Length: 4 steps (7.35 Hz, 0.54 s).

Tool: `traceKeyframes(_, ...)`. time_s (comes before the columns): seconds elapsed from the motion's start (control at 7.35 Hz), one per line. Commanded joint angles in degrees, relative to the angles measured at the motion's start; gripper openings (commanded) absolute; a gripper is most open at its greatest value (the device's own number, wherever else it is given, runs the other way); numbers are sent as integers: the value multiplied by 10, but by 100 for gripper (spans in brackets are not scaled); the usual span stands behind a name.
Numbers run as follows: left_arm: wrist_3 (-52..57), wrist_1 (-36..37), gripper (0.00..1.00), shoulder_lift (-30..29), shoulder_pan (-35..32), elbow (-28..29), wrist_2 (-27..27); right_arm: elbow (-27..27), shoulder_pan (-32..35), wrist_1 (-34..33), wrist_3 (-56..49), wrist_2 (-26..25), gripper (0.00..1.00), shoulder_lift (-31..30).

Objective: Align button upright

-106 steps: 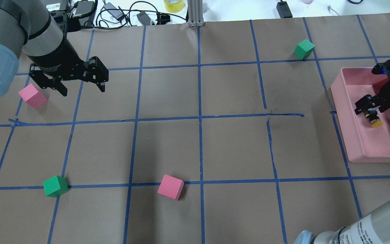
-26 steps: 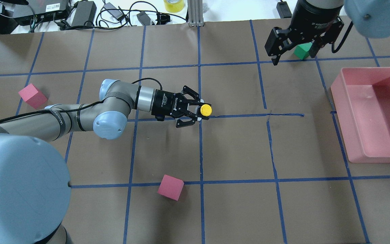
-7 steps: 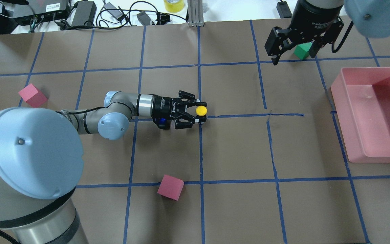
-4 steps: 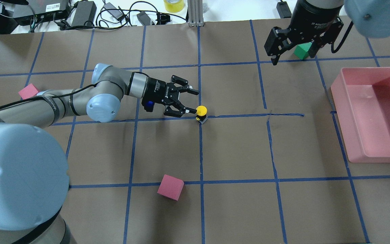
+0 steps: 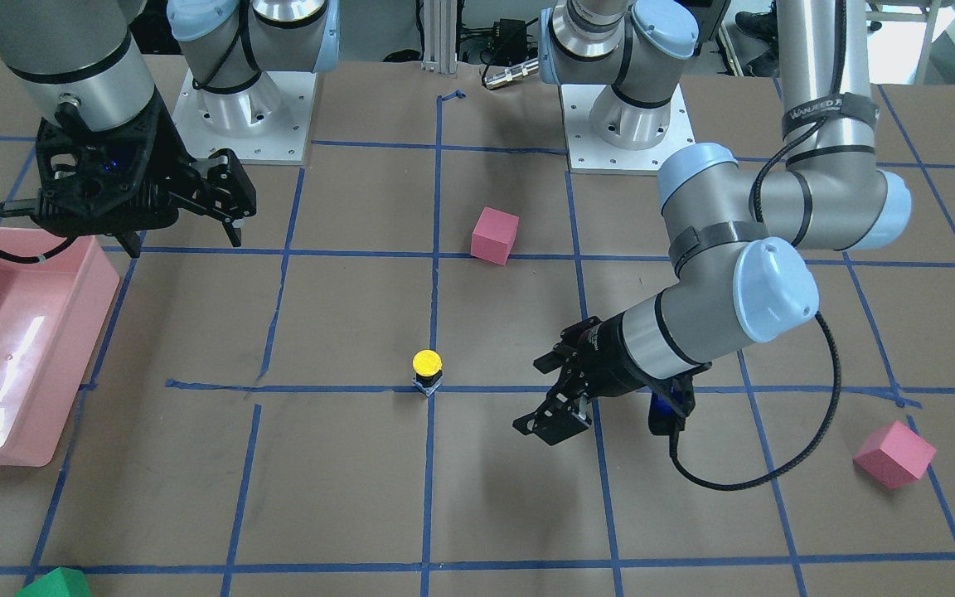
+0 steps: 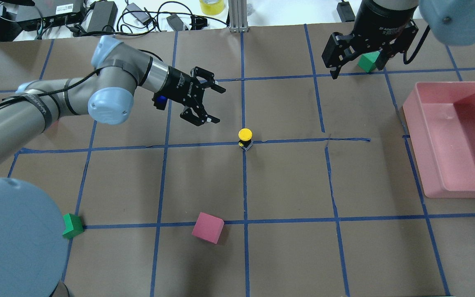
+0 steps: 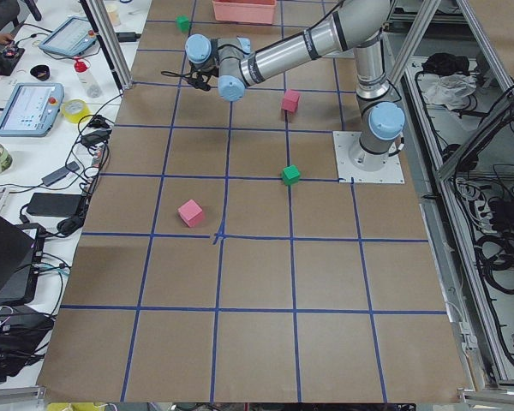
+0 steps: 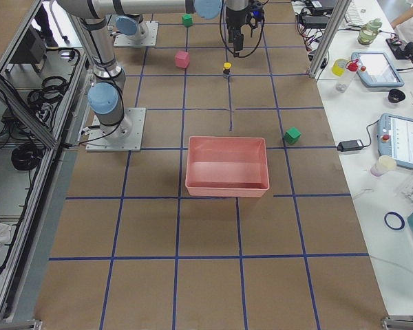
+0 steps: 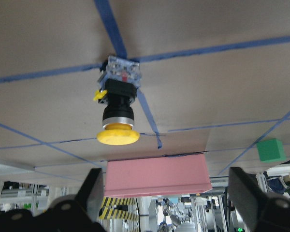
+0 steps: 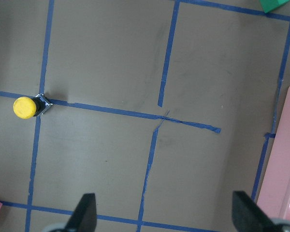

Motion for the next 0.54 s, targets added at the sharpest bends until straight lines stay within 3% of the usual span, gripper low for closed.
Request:
traceKeyframes(0.0, 266, -95, 100, 50, 12, 38, 202, 0, 0, 0, 0, 0, 100, 0)
traceKeyframes(0.27, 452, -162, 100, 104, 23, 74, 305, 0, 0, 0, 0, 0, 100, 0)
traceKeyframes(0.41, 501, -173, 100, 140, 22, 80, 326, 0, 0, 0, 0, -1, 100, 0)
